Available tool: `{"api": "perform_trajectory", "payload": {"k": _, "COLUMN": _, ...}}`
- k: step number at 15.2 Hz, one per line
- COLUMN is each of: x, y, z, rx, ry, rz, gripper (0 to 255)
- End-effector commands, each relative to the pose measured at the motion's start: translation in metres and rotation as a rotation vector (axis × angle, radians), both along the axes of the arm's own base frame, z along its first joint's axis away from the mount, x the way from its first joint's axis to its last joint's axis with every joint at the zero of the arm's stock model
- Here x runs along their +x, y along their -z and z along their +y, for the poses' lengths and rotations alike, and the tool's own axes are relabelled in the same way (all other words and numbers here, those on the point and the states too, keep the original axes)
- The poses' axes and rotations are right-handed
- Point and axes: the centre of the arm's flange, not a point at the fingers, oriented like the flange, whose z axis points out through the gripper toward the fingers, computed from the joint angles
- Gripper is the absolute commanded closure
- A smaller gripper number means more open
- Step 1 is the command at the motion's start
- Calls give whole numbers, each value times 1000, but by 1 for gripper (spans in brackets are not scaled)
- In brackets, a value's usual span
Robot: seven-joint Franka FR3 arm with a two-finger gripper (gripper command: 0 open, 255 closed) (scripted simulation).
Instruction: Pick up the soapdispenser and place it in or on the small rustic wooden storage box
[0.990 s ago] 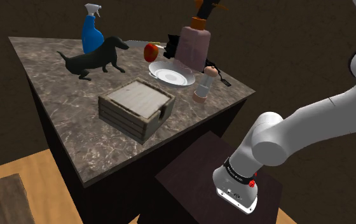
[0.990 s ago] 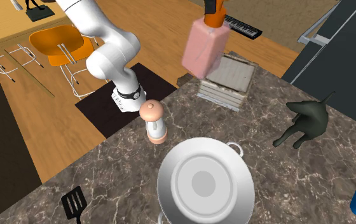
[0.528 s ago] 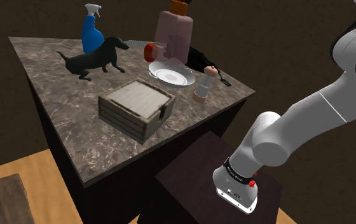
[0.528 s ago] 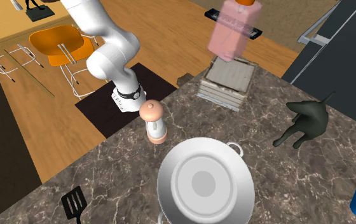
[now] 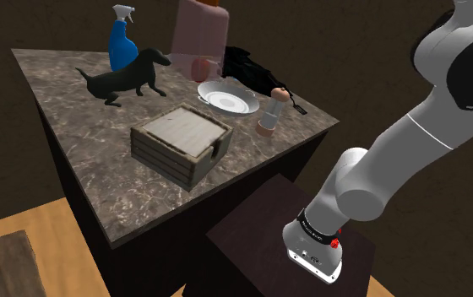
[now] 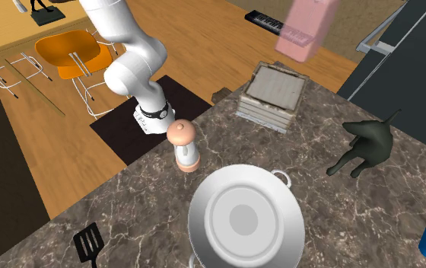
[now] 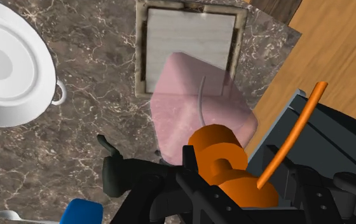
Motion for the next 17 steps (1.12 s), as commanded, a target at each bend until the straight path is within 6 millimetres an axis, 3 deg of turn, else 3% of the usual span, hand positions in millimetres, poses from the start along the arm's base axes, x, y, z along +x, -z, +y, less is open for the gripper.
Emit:
{"api": "perform_trajectory", "payload": {"k": 1, "x": 1, "y": 11, "z": 0, "rx": 0, "ry": 0, "rz": -1, "gripper": 255}}
{"api": "perform_trajectory", "payload": {"k": 17, "x": 1, "y": 95, "z": 0, "rx": 0, "ry": 0, "rz": -1, "gripper": 255}}
